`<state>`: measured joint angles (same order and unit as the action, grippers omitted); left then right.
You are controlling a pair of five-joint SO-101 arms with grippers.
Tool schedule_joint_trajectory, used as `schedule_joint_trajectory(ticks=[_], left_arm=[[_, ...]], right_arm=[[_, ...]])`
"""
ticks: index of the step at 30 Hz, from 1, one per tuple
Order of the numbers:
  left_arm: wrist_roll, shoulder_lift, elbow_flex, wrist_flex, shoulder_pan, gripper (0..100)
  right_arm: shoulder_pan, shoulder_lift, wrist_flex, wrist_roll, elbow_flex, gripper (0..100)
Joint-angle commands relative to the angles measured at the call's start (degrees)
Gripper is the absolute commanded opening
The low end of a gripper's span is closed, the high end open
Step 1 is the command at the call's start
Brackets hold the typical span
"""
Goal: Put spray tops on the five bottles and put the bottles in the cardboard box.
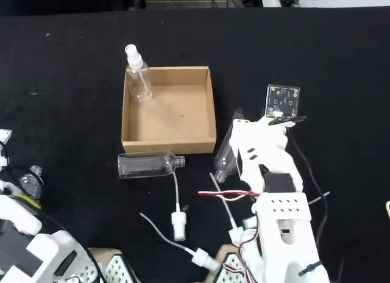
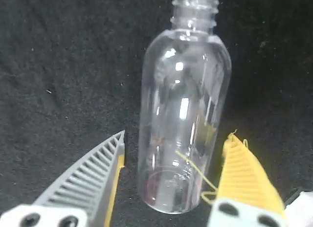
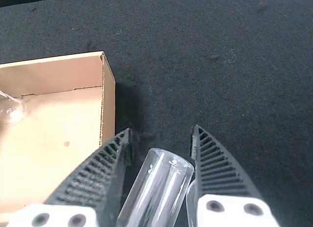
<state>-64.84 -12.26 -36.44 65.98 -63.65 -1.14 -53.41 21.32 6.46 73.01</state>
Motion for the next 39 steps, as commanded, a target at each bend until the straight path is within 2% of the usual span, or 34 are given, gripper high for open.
schedule_joint_trajectory(ticks=[1,8,12,17,21,25,31,39], left_arm=[[-0.53,0.09,4.18,-0.18,1.54,29],[-0.44,-0.53,4.88,0.09,9.8,29],[0.26,0.09,7.25,4.66,12.88,29],[1.05,0.09,7.43,-1.49,11.74,29],[0.0,0.09,7.16,-1.76,11.91,29],[-3.96,0.09,3.03,-3.87,11.91,29],[-3.87,0.09,-4.53,-12.92,12.0,29],[-4.04,0.09,-6.81,-13.27,12.44,29]], right_arm=[[0.97,-0.4,-1.76,0.09,-0.48,17.8],[0.97,-0.4,-1.76,0.09,-0.4,17.8],[0.97,-0.4,-1.76,0.09,-0.4,17.8],[0.97,-0.31,-1.76,0.09,-0.4,17.8],[0.97,-0.31,-1.76,0.09,-0.4,17.8],[0.97,-0.31,-1.76,0.09,-0.4,17.8],[0.97,-0.22,-1.76,0.09,-0.4,17.8],[0.97,-0.22,-1.76,0.09,-0.4,17.8]])
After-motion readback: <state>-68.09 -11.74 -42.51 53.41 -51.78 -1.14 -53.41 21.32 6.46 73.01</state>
